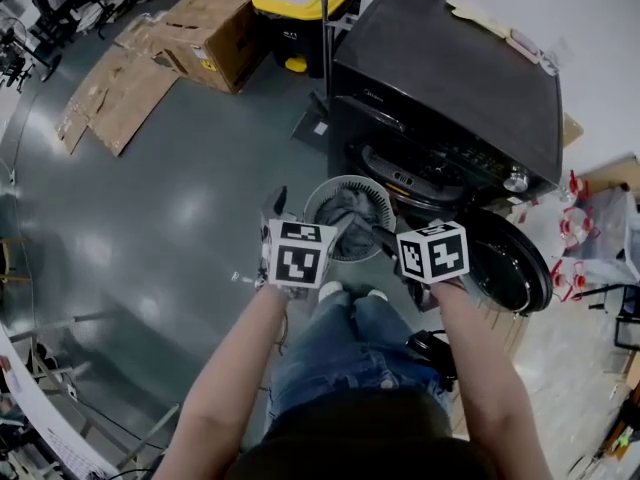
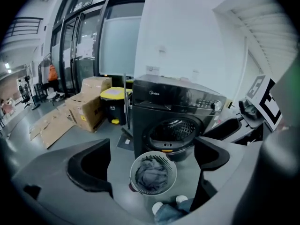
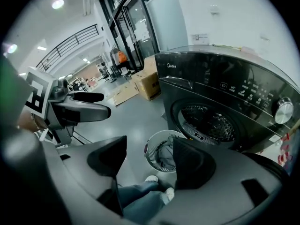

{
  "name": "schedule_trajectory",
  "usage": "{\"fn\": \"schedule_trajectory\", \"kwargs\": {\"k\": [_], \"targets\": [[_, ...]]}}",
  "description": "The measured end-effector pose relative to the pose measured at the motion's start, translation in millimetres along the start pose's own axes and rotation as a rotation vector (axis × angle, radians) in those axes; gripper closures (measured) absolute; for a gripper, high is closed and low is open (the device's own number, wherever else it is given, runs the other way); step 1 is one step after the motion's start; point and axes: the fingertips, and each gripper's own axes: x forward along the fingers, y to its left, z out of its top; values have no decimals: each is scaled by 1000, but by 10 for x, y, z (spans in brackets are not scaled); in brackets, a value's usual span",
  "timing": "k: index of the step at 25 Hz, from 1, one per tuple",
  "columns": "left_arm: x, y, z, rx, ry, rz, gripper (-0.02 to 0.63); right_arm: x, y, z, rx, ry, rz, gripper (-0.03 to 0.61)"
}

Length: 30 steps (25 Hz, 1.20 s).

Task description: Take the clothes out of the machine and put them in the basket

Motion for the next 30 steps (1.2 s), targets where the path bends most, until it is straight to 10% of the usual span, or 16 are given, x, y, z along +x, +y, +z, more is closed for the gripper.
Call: {"fn": "schedule_trajectory", "kwargs": {"k": [13,30], "targets": [[-474,-192,398,-83,-173,100,51,-847,-91,280,-176,-192,-65,285],[-1646,-1914,397,35,-359,219,51,-2597,-313,-520,-210,-406,-7,318]]}}
